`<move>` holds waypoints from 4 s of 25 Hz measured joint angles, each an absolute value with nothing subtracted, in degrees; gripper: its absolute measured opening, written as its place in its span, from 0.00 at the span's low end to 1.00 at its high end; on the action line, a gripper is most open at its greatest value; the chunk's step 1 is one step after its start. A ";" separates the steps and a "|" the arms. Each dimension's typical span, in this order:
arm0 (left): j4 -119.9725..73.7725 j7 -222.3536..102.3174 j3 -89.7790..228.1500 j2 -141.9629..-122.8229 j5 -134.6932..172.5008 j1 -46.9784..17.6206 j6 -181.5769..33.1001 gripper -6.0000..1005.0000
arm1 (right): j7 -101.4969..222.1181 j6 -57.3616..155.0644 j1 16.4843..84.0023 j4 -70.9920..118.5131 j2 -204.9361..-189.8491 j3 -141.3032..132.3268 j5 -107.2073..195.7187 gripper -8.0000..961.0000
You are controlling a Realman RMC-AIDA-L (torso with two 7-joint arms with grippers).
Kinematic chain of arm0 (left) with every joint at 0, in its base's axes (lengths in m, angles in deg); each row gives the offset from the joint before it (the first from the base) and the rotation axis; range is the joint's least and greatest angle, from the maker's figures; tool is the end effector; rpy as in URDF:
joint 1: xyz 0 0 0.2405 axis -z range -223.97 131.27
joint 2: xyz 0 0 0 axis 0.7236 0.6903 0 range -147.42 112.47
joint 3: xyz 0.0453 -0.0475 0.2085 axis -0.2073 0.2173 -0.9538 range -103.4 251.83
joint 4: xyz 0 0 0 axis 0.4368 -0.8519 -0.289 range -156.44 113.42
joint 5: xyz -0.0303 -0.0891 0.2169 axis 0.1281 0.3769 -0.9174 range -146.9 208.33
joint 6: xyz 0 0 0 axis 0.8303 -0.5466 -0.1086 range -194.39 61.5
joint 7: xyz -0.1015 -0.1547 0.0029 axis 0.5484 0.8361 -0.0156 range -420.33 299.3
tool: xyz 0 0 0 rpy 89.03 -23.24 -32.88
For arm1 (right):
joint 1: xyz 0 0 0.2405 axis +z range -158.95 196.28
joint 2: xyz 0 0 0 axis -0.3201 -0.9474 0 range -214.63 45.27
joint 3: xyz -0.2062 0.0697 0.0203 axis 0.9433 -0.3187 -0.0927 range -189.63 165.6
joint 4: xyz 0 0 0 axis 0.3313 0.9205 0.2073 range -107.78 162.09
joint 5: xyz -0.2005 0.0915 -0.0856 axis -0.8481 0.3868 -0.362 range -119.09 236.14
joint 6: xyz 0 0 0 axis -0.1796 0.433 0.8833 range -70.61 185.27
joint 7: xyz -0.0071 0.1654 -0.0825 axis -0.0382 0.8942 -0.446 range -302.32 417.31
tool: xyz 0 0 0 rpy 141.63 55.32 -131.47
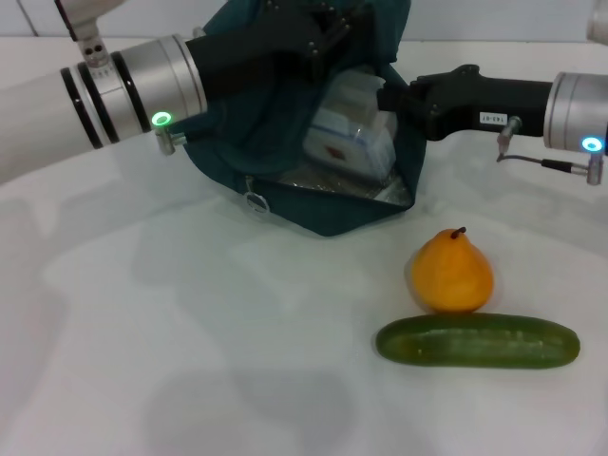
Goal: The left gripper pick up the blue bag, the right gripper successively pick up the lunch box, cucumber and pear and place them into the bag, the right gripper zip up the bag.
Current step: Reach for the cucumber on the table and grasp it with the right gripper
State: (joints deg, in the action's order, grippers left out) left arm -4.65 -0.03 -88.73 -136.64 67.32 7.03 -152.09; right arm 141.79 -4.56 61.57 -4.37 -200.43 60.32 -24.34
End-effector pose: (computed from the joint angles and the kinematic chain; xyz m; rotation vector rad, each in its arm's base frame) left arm -0.1506 0.4129 -0.0333 -2.4784 -0.4484 -1.0942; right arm 0.1337 0.4339 -0.0577 -2.6358 0.5491 0.7221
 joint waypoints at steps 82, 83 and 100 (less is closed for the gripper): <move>-4.15 0.48 -88.73 -137.01 67.10 6.92 -148.62 0.05 | 155.06 2.98 59.22 0.28 -200.08 68.12 -30.42 0.68; -4.17 0.46 -88.73 -137.01 67.13 6.92 -148.62 0.05 | 155.06 3.18 59.31 0.27 -200.08 68.44 -30.42 0.67; -5.52 -1.45 -88.73 -137.10 67.58 7.04 -148.47 0.05 | 155.05 4.68 59.52 -0.24 -200.05 69.11 -30.42 0.64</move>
State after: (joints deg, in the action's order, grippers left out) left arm -5.52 -1.45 -88.73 -137.10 67.58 7.04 -148.47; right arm 155.05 4.68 59.52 -0.24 -200.05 69.11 -30.42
